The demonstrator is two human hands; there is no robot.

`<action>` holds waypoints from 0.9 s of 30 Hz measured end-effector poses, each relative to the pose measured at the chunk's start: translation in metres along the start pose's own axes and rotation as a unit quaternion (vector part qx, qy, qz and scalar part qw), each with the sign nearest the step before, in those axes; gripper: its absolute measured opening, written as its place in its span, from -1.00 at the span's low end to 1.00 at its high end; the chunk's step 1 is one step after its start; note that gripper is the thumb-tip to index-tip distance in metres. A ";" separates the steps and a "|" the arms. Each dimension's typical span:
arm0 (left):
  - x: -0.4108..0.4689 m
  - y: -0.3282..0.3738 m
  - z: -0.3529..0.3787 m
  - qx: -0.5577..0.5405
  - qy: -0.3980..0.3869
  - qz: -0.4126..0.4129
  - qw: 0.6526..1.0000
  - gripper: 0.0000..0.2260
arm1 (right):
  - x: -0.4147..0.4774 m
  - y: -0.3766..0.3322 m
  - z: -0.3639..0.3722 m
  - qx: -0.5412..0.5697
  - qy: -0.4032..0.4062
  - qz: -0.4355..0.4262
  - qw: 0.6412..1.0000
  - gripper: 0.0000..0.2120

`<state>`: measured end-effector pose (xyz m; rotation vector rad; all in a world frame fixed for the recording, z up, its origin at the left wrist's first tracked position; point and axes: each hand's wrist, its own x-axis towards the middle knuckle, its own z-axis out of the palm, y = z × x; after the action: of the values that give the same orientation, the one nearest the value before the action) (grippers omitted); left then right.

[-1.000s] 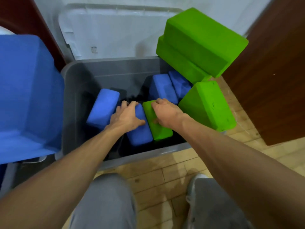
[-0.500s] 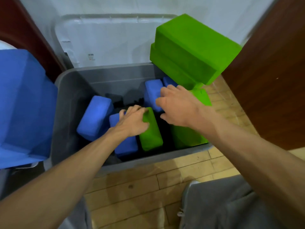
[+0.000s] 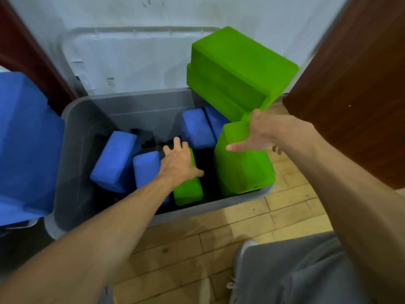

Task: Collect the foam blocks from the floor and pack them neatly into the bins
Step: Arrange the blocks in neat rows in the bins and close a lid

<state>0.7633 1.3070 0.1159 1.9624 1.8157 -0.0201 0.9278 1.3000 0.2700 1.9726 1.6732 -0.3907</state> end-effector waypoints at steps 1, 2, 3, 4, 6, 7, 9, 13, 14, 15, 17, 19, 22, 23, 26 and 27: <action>-0.001 -0.002 -0.001 -0.007 0.000 -0.005 1.000 -0.18 | 0.001 -0.002 0.003 0.020 -0.008 0.005 1.000 0.15; -0.001 -0.004 -0.003 -0.015 0.000 -0.011 1.000 -0.19 | 0.002 -0.003 0.005 0.036 -0.012 0.007 0.999 0.16; -0.001 -0.006 -0.005 -0.025 0.002 -0.017 1.000 -0.21 | 0.004 -0.003 0.007 0.049 -0.014 0.008 0.999 0.17; -0.001 -0.008 -0.008 -0.034 0.006 -0.022 0.999 -0.23 | 0.006 -0.003 0.008 0.061 -0.014 0.008 0.998 0.16; -0.001 -0.010 -0.018 -0.049 0.015 -0.026 0.998 -0.27 | 0.008 -0.003 0.008 0.094 -0.020 0.004 0.995 0.15; -0.001 -0.010 -0.024 -0.054 0.016 -0.024 0.998 -0.29 | 0.009 -0.002 0.008 0.108 -0.020 0.002 0.994 0.15; -0.003 -0.009 -0.034 -0.055 0.013 -0.017 0.998 -0.32 | 0.012 -0.001 0.010 0.114 -0.010 0.001 0.993 0.16; -0.011 -0.005 -0.027 -0.075 0.043 0.005 0.996 -0.29 | 0.016 -0.001 0.017 0.116 0.010 0.004 0.993 0.17; -0.012 -0.003 -0.023 -0.082 0.053 0.012 0.995 -0.29 | 0.016 -0.001 0.018 0.121 0.011 0.002 0.993 0.17; -0.013 0.000 -0.019 -0.080 0.057 0.016 0.995 -0.29 | 0.016 0.000 0.019 0.125 0.013 0.000 0.992 0.17; -0.010 0.003 -0.015 -0.044 0.058 0.009 0.997 -0.32 | 0.015 0.000 0.020 0.129 0.021 -0.005 0.991 0.16; -0.002 0.004 -0.017 0.003 0.053 -0.006 0.999 -0.37 | 0.015 0.002 0.020 0.132 0.019 -0.002 0.991 0.15; 0.020 0.002 -0.026 0.052 0.026 -0.013 0.998 -0.35 | 0.017 0.006 0.021 0.142 0.016 0.006 0.990 0.09; 0.026 0.001 -0.027 0.059 0.008 -0.017 0.998 -0.33 | 0.017 0.007 0.021 0.147 0.018 0.006 0.989 0.07; 0.044 0.000 -0.022 0.016 -0.031 -0.042 0.998 -0.31 | 0.018 0.008 0.023 0.154 0.023 0.004 0.988 0.04; 0.051 0.001 -0.019 -0.019 -0.034 -0.053 0.998 -0.30 | 0.017 0.008 0.024 0.153 0.023 0.001 0.988 0.03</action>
<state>0.7648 1.3612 0.1168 1.8156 1.8609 -0.0846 0.9413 1.3003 0.2430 2.2152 1.7242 -0.6378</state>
